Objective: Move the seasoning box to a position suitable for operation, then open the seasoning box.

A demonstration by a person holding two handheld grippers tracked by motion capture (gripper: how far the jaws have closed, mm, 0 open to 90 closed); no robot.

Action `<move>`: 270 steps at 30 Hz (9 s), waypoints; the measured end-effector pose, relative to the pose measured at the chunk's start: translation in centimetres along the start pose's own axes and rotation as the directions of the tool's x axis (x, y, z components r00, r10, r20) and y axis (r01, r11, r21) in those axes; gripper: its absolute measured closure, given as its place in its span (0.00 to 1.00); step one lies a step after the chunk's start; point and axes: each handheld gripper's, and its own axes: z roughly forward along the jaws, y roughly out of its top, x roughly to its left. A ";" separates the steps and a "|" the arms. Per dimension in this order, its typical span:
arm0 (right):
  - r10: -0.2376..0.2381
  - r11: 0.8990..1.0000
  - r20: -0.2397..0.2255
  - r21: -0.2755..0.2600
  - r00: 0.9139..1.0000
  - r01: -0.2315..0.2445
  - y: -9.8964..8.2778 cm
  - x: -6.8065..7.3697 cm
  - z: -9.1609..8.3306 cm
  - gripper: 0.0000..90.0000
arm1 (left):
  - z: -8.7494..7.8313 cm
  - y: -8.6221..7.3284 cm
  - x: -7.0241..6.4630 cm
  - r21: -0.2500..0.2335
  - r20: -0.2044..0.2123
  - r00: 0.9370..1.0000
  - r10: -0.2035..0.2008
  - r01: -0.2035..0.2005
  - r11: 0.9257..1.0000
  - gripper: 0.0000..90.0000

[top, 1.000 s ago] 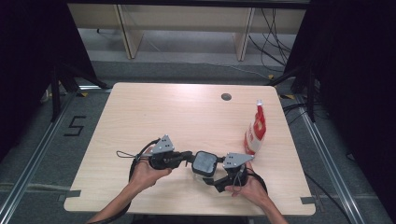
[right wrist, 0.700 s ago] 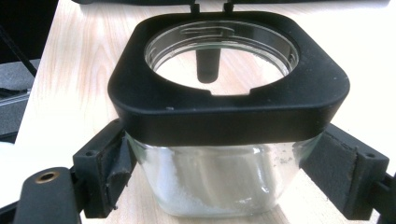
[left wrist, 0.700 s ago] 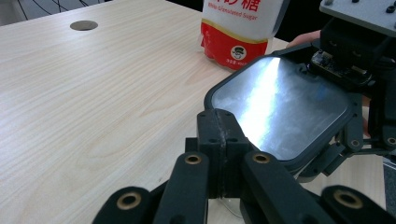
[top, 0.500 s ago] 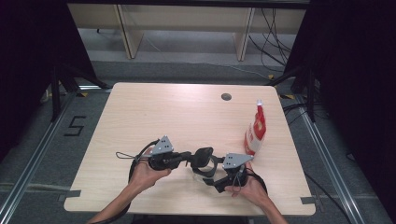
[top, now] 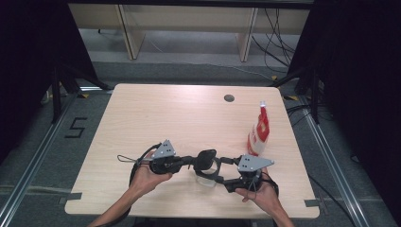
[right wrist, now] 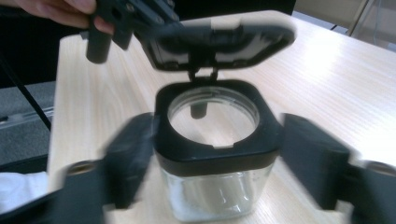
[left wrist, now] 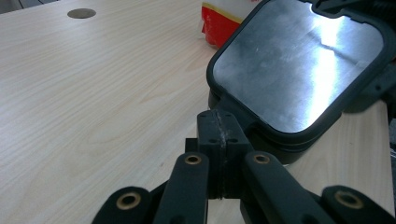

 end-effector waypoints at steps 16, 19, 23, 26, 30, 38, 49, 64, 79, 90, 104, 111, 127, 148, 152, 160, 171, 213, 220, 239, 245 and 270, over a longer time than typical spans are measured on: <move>0.040 0.999 0.005 -0.017 0.999 -0.040 1.3 0.3 -0.1 0.92 | 0.0 0.0 -0.2 0.008 0.014 1.000 0.014 -0.014 1.000 0.99; 0.048 0.999 0.014 -0.020 0.999 -0.048 1.3 0.6 0.0 0.93 | 0.0 -0.2 -0.1 0.012 0.018 1.000 0.009 -0.009 1.000 0.99; 0.045 0.999 0.003 -0.007 0.999 -0.045 1.7 0.5 0.1 0.94 | -0.1 -0.3 -0.1 0.007 0.023 1.000 -0.007 0.007 1.000 0.98; 0.038 0.999 0.006 -0.004 0.999 -0.038 2.1 0.6 0.3 0.94 | -0.6 -0.1 0.1 0.006 0.018 1.000 -0.001 0.001 1.000 0.96; 0.044 0.999 0.002 0.002 0.999 -0.044 2.5 0.8 0.6 0.94 | -0.9 -0.3 1.0 0.020 0.012 1.000 -0.015 0.015 1.000 0.93; 0.026 1.000 0.004 -0.007 1.000 -0.026 3.2 0.8 1.2 0.93 | 0.1 -1.8 1.4 0.083 0.018 1.000 0.007 -0.008 0.997 0.93; 0.036 0.999 0.010 0.010 0.999 -0.036 3.8 0.8 1.7 0.95 | 0.0 -2.2 0.6 0.083 0.039 0.999 0.018 -0.021 0.996 0.96; 0.029 0.999 0.010 0.017 1.000 -0.029 4.9 0.9 2.8 0.95 | 0.6 -2.5 -1.4 0.109 0.086 0.995 0.046 -0.055 0.992 0.95; 0.010 0.999 0.000 0.051 1.000 -0.010 6.1 1.1 3.9 0.95 | 0.7 -2.7 -1.5 0.113 0.085 0.996 0.037 -0.047 0.993 0.95; 0.010 0.997 -0.002 0.070 1.000 -0.010 6.3 1.1 4.5 0.95 | 0.3 -2.9 -1.0 0.123 0.078 0.996 0.042 -0.051 0.991 0.94; 0.004 0.997 0.000 0.079 1.000 -0.004 6.6 1.1 5.3 0.95 | -0.1 -3.4 -1.0 0.113 0.078 0.997 0.013 -0.022 0.993 0.90; 0.016 0.997 0.009 0.082 1.000 -0.017 6.5 1.2 5.2 0.95 | -1.4 -4.2 -0.3 0.112 0.063 0.998 -0.018 0.011 0.994 0.86; 0.024 0.994 0.002 0.104 1.000 -0.024 6.6 1.3 5.4 0.94 | -5.1 -6.1 0.2 0.111 0.024 0.996 -0.087 0.084 0.990 0.62; 0.031 0.995 0.014 0.089 0.999 -0.032 6.0 1.0 4.6 0.86 | -6.4 -7.1 1.0 0.129 -0.054 0.995 -0.080 0.086 0.988 0.37; 0.036 0.996 0.020 0.083 0.999 -0.037 5.7 0.9 4.4 0.81 | -6.4 -7.2 1.0 0.132 -0.051 0.995 -0.081 0.087 0.987 0.37; 0.041 0.996 0.080 0.070 0.996 -0.047 5.0 1.0 1.9 0.64 | -6.6 -7.2 1.1 0.120 -0.066 0.994 -0.091 0.098 0.988 0.37; 0.085 0.996 0.267 0.008 0.960 -0.090 2.3 1.4 -4.3 0.51 | -6.6 -7.3 1.2 0.126 -0.068 0.995 -0.077 0.085 0.988 0.36; 0.261 0.963 0.562 -0.099 0.785 -0.249 -4.3 -3.2 -8.6 0.20 | -6.8 -6.6 1.0 0.092 -0.081 0.993 -0.088 0.096 0.991 0.33; 0.249 0.967 0.566 -0.104 0.786 -0.231 -3.8 -3.6 -8.0 0.18 | -6.8 -6.9 0.9 0.107 -0.078 0.994 -0.071 0.079 0.991 0.32; 0.225 0.974 0.621 -0.122 0.750 -0.192 -2.8 -5.8 -5.0 0.17 | -7.2 -6.6 1.0 0.073 -0.094 0.991 -0.096 0.103 0.992 0.32; 0.238 0.971 0.629 -0.130 0.740 -0.202 -3.1 -6.5 -4.6 0.18 | -6.8 -6.4 1.2 0.088 -0.093 0.993 -0.074 0.083 0.993 0.32; 0.203 0.978 0.592 -0.078 0.780 -0.195 -3.2 -7.5 -5.6 0.50 | -7.2 -6.4 1.0 0.073 -0.090 0.992 -0.089 0.095 0.993 0.32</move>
